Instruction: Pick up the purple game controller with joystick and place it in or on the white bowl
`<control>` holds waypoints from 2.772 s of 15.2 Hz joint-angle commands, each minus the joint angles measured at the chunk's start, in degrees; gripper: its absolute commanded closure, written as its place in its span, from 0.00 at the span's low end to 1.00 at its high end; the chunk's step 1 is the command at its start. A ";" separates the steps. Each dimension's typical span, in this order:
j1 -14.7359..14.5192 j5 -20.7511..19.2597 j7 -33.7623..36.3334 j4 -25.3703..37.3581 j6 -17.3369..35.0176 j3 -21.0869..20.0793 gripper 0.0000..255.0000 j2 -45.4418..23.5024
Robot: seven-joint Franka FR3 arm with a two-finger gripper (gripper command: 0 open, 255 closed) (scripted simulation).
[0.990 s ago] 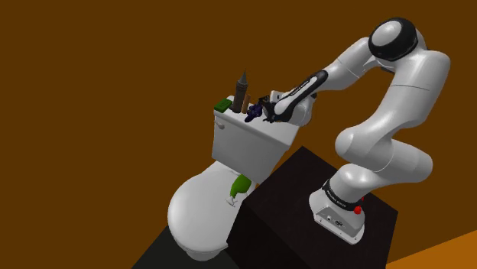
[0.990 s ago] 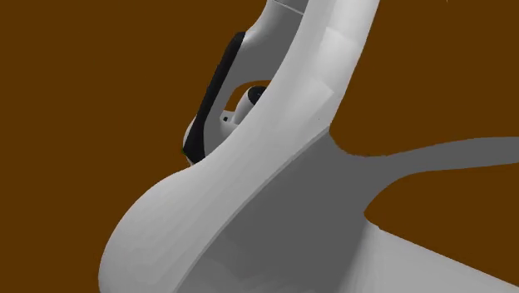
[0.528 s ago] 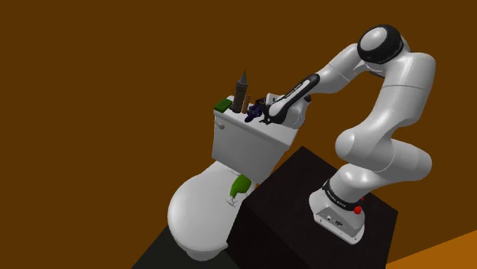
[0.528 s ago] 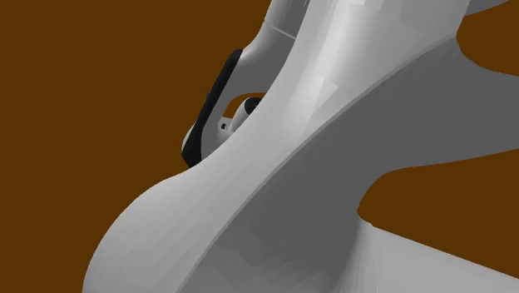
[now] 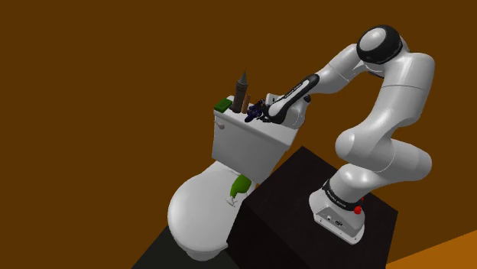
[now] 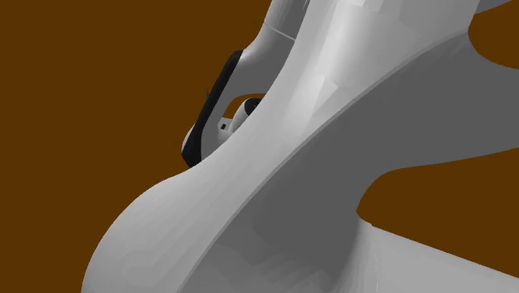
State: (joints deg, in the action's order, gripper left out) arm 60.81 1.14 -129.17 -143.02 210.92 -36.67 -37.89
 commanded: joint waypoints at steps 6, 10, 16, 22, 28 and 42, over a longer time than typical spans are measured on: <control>0.01 -0.05 -0.05 -0.01 0.09 0.06 1.00 -0.13; 0.88 0.03 0.75 -0.71 -1.13 -0.99 1.00 1.88; 4.27 -0.42 3.38 -2.57 -4.82 -4.61 1.00 7.50; 9.32 -1.89 6.71 -3.95 -8.92 -9.65 1.00 12.86; 17.23 -4.66 10.87 -4.82 -13.37 -17.25 1.00 17.58; 4.17 -0.40 15.42 -1.66 -23.79 -7.95 0.00 24.70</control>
State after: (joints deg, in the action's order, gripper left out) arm 75.16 -2.25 -113.30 -145.89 188.73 -53.32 -13.92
